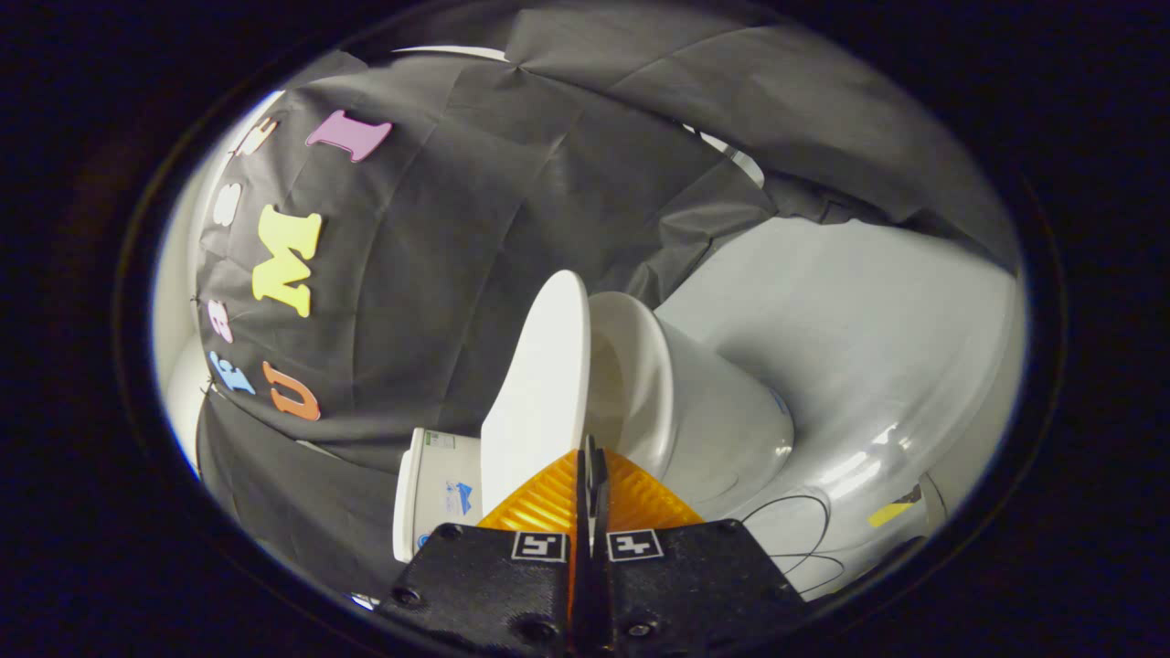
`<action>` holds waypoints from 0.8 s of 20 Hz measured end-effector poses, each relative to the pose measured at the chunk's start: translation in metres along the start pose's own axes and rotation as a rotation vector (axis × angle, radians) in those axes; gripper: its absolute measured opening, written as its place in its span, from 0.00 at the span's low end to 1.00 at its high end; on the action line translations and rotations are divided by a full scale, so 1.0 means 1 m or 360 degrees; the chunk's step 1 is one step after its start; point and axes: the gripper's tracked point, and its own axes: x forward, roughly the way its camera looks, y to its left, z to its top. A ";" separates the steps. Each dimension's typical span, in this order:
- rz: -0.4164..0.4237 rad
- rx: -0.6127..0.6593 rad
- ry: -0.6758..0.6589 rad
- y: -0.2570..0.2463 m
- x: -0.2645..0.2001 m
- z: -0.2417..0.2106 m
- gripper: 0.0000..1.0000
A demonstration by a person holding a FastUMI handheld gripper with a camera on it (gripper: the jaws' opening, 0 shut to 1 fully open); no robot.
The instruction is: Open the toilet lid.
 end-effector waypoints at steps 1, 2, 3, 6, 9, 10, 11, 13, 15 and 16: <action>0.0014 0.0005 0.0000 0.003 -0.002 -0.001 0.03; 0.0019 -0.0007 -0.0002 0.006 -0.004 0.000 0.03; 0.0013 -0.0030 -0.0001 0.006 -0.004 -0.001 0.03; 0.0002 -0.0084 -0.0010 0.015 -0.007 0.001 0.03; 0.0007 -0.0135 -0.0019 0.029 -0.010 0.001 0.03; 0.0005 -0.0153 -0.0026 0.033 -0.012 0.002 0.03; 0.0008 -0.0165 -0.0029 0.039 -0.013 0.003 0.03; 0.0018 -0.0182 -0.0042 0.051 -0.017 0.005 0.03; 0.0017 -0.0215 -0.0050 0.063 -0.020 0.005 0.03; 0.0014 -0.0245 -0.0053 0.069 -0.022 0.006 0.03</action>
